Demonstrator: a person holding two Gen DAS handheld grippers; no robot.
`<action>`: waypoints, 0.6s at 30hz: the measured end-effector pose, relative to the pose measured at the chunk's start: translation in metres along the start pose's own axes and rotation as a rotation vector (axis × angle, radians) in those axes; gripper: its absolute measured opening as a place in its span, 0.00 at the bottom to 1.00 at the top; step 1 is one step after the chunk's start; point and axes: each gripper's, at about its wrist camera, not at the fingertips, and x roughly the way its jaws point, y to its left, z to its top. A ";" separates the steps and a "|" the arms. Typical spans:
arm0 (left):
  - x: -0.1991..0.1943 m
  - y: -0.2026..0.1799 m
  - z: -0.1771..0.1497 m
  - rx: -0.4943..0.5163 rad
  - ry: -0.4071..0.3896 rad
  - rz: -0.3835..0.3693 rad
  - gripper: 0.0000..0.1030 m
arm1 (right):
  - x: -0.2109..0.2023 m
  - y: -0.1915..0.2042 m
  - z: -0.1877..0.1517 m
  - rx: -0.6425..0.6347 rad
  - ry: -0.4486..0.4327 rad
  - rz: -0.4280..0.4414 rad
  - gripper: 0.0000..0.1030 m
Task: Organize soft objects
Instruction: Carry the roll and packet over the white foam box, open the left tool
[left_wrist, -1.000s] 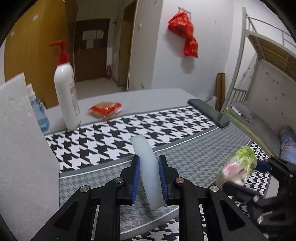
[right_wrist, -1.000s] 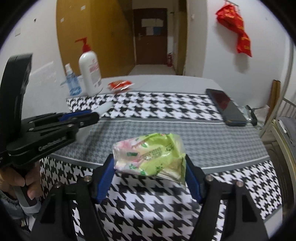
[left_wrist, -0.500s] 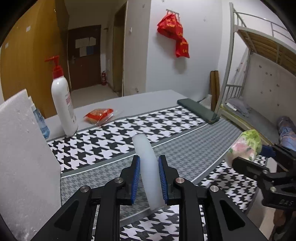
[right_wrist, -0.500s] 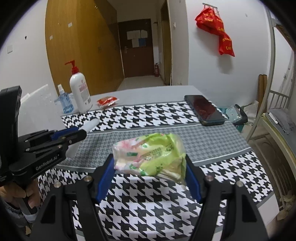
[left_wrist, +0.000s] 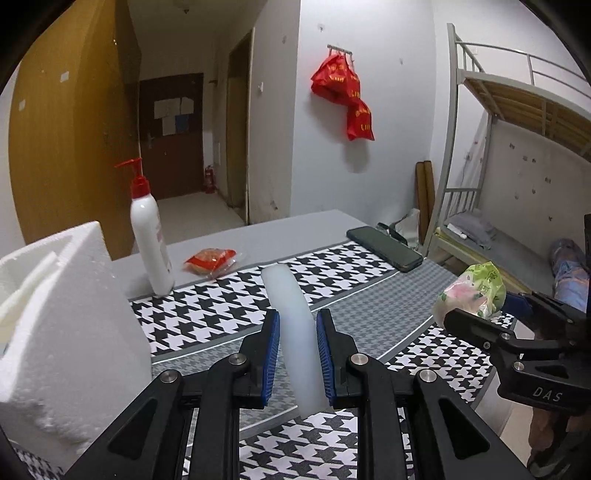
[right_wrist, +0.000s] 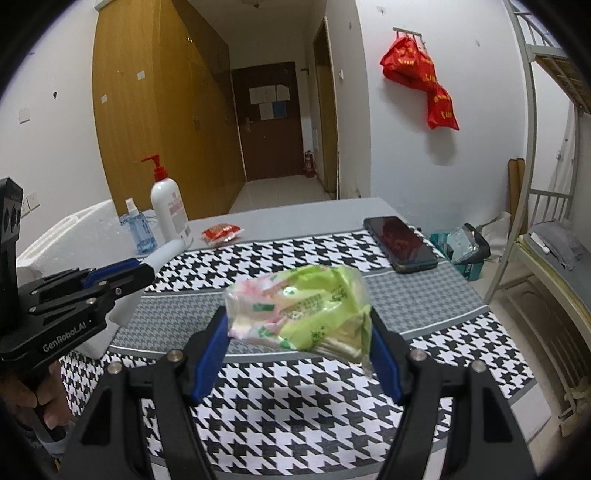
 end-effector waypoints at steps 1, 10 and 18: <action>-0.001 0.003 0.000 -0.003 -0.005 0.003 0.22 | -0.003 0.003 0.001 -0.003 -0.008 0.003 0.72; -0.038 0.026 0.017 0.005 -0.080 0.013 0.22 | -0.021 0.034 0.022 -0.032 -0.102 0.040 0.72; -0.077 0.053 0.031 0.016 -0.155 0.074 0.22 | -0.032 0.068 0.036 -0.080 -0.165 0.096 0.72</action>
